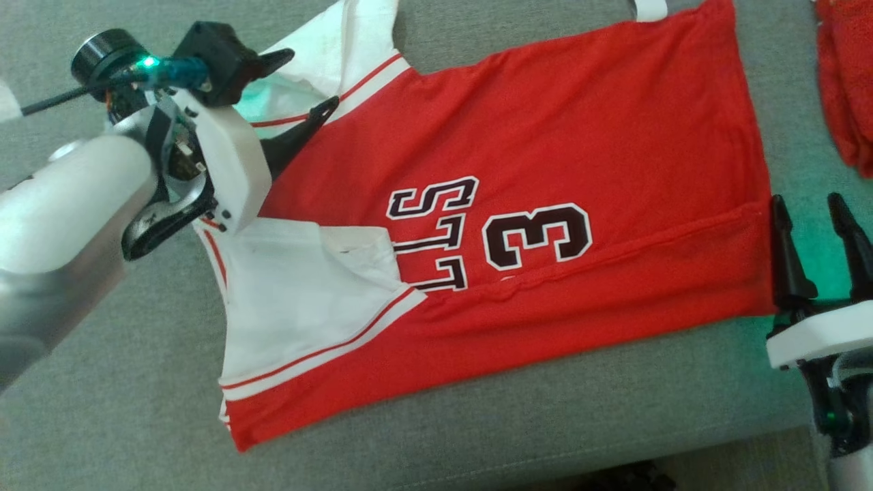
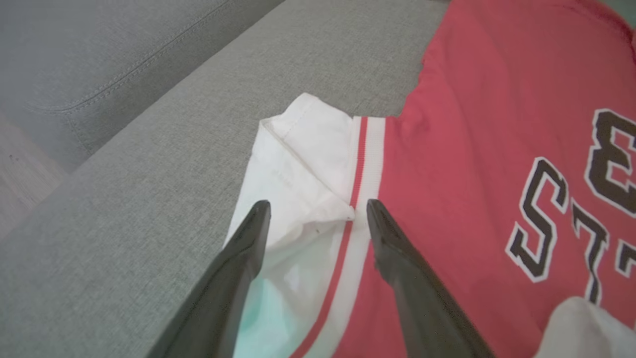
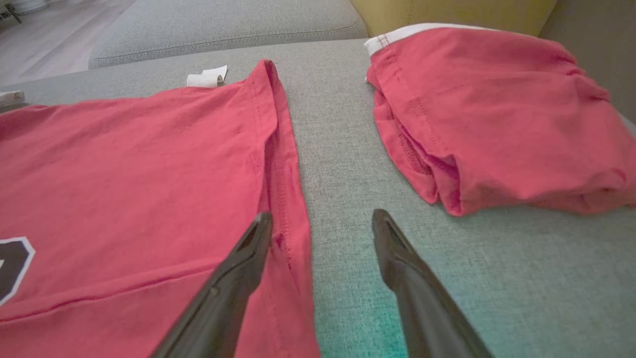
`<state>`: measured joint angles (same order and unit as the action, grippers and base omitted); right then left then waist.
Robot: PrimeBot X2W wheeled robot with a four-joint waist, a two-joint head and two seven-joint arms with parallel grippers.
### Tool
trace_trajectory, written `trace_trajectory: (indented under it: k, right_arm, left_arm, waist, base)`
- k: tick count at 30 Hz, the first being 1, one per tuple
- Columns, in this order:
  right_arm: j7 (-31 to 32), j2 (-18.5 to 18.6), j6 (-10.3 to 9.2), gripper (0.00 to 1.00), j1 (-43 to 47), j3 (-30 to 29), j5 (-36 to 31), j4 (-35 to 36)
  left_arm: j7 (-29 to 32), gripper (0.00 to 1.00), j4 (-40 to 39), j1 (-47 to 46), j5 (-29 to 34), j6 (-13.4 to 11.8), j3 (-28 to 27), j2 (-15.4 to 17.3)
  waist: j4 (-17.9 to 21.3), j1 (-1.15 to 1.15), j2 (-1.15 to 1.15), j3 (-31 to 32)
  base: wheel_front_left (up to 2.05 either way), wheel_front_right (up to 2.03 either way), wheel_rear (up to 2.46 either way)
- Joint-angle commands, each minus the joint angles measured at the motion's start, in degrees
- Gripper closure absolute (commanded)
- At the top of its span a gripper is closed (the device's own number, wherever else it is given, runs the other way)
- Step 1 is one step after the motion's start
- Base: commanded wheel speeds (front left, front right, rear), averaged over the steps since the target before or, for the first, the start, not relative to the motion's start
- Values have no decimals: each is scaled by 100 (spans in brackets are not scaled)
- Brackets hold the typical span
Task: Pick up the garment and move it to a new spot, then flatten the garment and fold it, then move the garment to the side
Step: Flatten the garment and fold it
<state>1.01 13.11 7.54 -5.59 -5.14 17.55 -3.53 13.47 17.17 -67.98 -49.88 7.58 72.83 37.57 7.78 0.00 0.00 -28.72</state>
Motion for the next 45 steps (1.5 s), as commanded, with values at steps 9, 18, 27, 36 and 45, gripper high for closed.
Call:
trace_trajectory:
  k: [9,18,27,36,45]
  right_arm:
    - [-147,-18,-5,0,-57,211,71,-12]
    - [-192,20,-5,0,-117,171,142,-55]
    - [-163,64,-5,0,-203,185,153,-46]
    - [615,654,-5,0,-1476,735,670,-264]
    - [1629,1068,-5,0,-3058,1581,1534,-1505]
  left_arm:
    - [238,0,-132,-475,516,-9,11,294]
    - [406,29,-217,-443,392,-9,44,340]
    - [198,100,-391,-551,443,-9,50,338]
    - [-327,100,-319,-924,664,-9,51,485]
    - [-672,100,49,-1136,670,-9,51,296]
  waist:
    - [155,0,0,-52]
    - [165,0,0,-114]
    - [91,0,0,-112]
    - [31,0,0,-74]
    - [-168,0,0,-86]
  base:
    - [0,0,0]
    - [0,0,0]
    - [0,0,0]
    - [0,0,0]
    - [0,0,0]
